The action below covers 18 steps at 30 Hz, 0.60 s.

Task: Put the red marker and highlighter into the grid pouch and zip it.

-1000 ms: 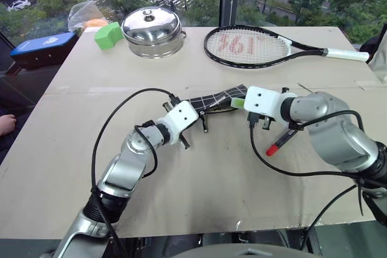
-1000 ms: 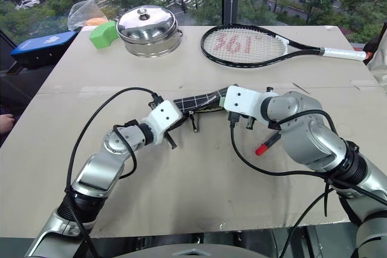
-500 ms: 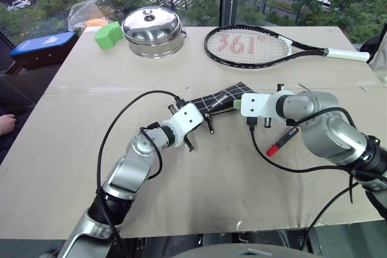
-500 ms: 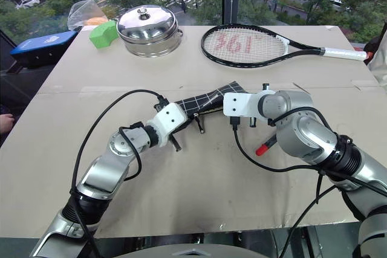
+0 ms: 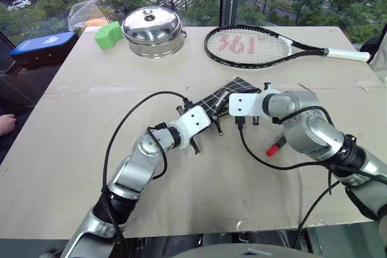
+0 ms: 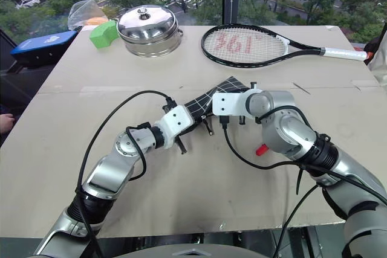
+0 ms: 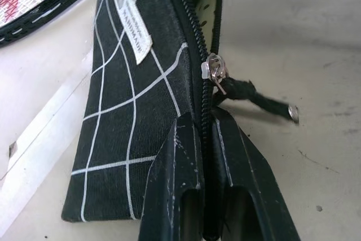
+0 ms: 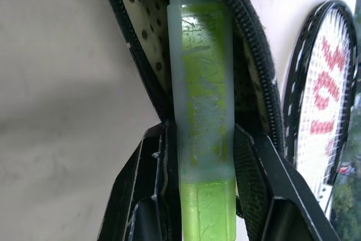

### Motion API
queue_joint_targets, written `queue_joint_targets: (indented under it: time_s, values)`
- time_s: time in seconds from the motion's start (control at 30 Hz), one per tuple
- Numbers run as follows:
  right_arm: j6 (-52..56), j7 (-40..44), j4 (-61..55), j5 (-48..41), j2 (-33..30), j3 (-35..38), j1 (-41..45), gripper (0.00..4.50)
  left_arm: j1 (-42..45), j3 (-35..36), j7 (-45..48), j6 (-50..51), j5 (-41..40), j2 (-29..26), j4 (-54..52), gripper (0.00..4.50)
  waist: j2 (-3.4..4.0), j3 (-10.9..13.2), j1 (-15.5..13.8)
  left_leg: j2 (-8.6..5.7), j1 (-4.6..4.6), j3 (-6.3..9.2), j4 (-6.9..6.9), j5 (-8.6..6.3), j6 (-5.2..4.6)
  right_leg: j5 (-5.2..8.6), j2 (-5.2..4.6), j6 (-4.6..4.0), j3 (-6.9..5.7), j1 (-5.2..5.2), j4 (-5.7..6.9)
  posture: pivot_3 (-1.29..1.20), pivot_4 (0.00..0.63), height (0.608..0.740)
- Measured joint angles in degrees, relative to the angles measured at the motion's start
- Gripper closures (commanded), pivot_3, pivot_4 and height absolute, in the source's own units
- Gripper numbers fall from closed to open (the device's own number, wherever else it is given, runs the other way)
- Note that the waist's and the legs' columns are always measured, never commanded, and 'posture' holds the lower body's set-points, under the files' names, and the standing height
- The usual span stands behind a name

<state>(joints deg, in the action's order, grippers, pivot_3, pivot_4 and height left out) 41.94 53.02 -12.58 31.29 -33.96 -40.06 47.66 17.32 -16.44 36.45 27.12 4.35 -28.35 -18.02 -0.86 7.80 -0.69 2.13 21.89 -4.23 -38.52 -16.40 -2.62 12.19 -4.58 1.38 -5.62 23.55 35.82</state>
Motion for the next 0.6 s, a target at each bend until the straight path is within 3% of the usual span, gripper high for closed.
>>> queue_joint_targets:
  time_s: [0.1,0.13,0.33,0.47,0.6]
  values:
    - [-3.5,-0.9,2.6,-0.2,3.7,0.1,0.1,3.78,0.1,-0.1,0.1,0.0,0.0,0.3,0.0,4.5,0.0,0.0,0.1,0.01,-0.01,0.01,0.0,0.0,0.0,0.0,0.02,0.0,0.0,0.0,0.02,0.0,0.15,0.74]
    - [-4.4,-1.0,3.1,-0.7,4.5,0.2,0.0,2.73,0.2,-0.2,0.1,0.0,0.0,0.4,0.0,4.5,0.0,0.0,0.0,0.01,0.0,0.01,0.0,0.0,0.01,0.0,0.02,0.0,-0.01,0.0,0.02,0.0,0.15,0.74]
    - [-9.4,-2.4,3.8,-3.7,4.8,4.7,-3.7,0.09,0.3,-0.5,0.2,0.0,-0.2,0.9,-0.1,4.5,-0.02,0.0,-0.2,-0.02,0.04,0.02,-0.02,0.0,0.0,0.0,-0.04,0.0,-0.03,-0.03,-0.02,0.0,0.15,0.74]
    - [-7.0,0.3,-1.7,-10.4,2.7,13.3,-8.9,0.09,0.2,0.4,0.5,0.2,-0.9,0.7,-0.2,4.5,-0.02,0.0,-0.1,0.0,0.0,0.02,-0.01,0.0,0.01,0.0,-0.01,0.0,-0.01,-0.03,0.01,0.0,0.15,0.74]
    - [1.6,6.0,-14.8,-25.7,3.2,27.9,-17.7,0.09,0.7,1.6,0.5,0.6,-1.4,0.7,0.7,4.5,-0.01,0.0,-0.2,0.05,0.01,0.14,0.02,-0.01,0.0,-0.01,0.02,0.0,-0.12,-0.04,0.01,0.0,0.15,0.74]
